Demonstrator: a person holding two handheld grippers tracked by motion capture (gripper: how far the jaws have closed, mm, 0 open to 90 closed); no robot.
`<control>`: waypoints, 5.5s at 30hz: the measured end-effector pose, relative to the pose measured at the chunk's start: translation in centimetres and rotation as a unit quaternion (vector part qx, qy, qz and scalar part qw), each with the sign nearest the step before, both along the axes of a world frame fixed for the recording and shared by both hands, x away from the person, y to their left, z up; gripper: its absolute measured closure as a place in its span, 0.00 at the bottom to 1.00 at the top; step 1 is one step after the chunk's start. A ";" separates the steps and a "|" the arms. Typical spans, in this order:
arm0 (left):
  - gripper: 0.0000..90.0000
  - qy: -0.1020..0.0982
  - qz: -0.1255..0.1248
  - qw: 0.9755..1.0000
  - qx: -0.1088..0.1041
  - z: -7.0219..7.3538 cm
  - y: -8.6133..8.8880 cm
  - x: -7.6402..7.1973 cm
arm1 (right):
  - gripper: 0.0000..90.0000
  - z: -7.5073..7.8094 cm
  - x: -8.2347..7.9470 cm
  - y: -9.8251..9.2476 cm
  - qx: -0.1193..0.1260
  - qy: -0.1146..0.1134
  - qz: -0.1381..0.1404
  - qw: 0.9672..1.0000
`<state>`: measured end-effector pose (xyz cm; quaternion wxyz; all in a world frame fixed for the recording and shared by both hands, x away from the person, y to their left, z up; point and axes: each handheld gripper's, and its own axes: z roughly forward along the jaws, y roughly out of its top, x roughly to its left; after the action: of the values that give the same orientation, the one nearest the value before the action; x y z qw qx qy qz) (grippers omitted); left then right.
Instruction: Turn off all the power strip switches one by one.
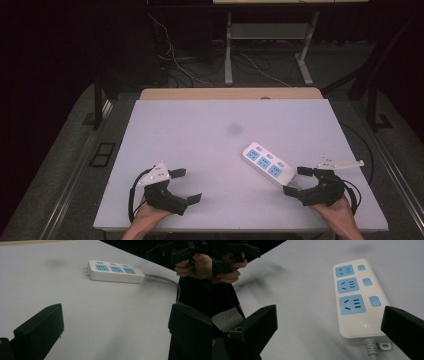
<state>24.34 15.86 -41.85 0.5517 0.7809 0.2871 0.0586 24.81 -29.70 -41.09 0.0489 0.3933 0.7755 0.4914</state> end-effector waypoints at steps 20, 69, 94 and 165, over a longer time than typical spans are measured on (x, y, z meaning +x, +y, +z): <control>0.00 0.002 0.003 1.000 -0.005 -0.1 0.2 0.1 | 0.01 -0.1 0.3 0.1 -0.005 0.010 0.006 1.000; 0.00 0.008 0.009 1.000 0.000 -0.4 0.4 0.1 | 0.01 3.2 4.6 1.1 -0.085 0.039 0.056 0.994; 0.00 0.003 0.010 1.000 0.005 -0.4 0.4 0.2 | 0.01 4.6 8.1 1.6 -0.159 0.047 0.090 0.982; 0.00 -0.003 0.002 1.000 0.020 -0.5 -0.1 0.2 | 1.00 0.0 11.3 1.7 -0.182 0.098 0.126 0.970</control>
<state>24.53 15.80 -42.38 0.5367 0.7911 0.2857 0.0671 36.10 -28.01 -41.10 -0.0194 0.3232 0.8962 0.3033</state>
